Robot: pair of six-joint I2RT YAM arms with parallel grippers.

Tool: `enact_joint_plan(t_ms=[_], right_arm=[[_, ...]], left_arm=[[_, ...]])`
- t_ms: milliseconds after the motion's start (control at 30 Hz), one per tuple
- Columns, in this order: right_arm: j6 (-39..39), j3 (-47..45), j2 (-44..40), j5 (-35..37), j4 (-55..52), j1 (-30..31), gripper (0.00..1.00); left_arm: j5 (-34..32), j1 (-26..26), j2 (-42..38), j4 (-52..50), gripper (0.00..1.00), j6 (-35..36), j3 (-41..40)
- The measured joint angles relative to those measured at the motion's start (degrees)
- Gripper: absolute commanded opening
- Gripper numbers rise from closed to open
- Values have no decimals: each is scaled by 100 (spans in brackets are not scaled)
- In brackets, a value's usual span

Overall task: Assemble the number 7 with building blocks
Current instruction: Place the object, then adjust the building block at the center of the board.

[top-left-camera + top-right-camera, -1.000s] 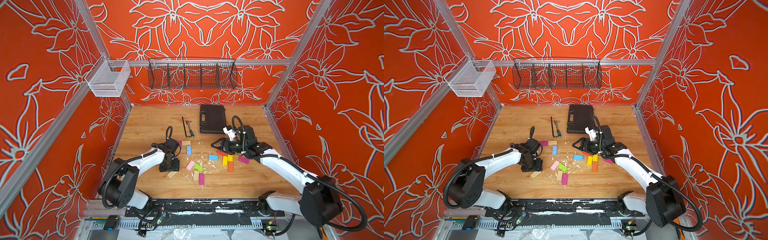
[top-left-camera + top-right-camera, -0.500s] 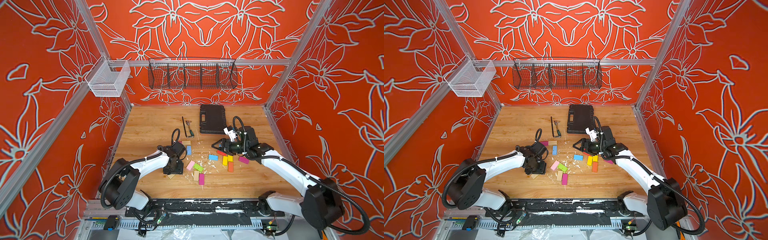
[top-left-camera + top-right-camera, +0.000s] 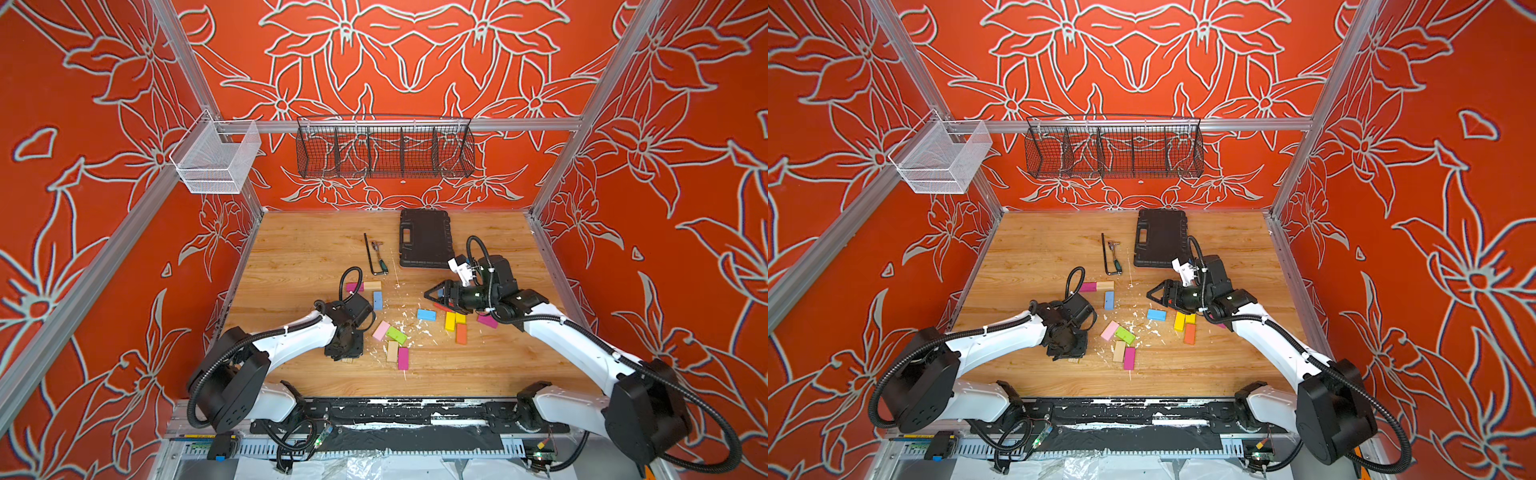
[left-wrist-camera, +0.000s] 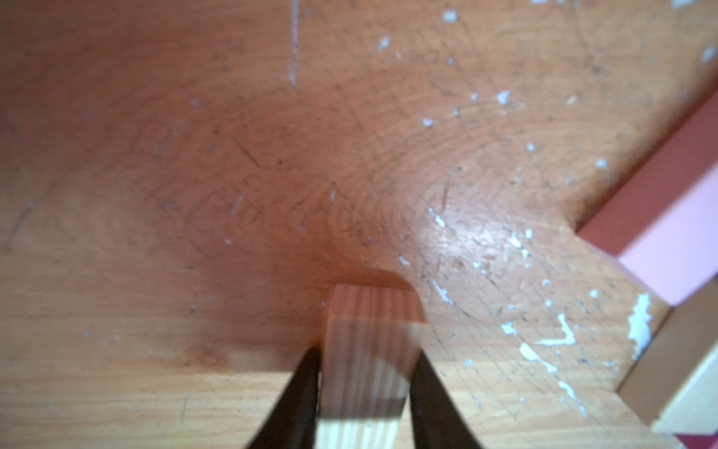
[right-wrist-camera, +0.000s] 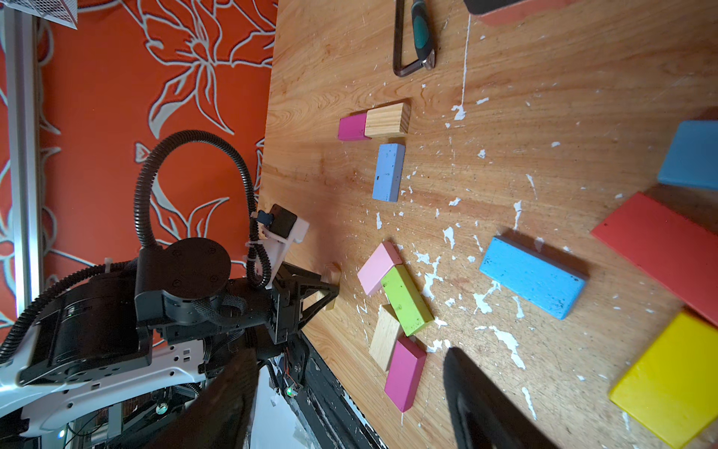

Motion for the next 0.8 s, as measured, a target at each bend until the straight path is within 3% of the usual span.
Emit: enact_joint_plan(t_ms=[100, 800], right_arm=[[-2, 0, -107, 11, -7, 0, 78], [-216, -66, -730, 256, -435, -221, 78]], left_arm=[[57, -9, 42, -33, 8, -13, 59], [723, -245, 1759, 271, 6, 334, 1777]])
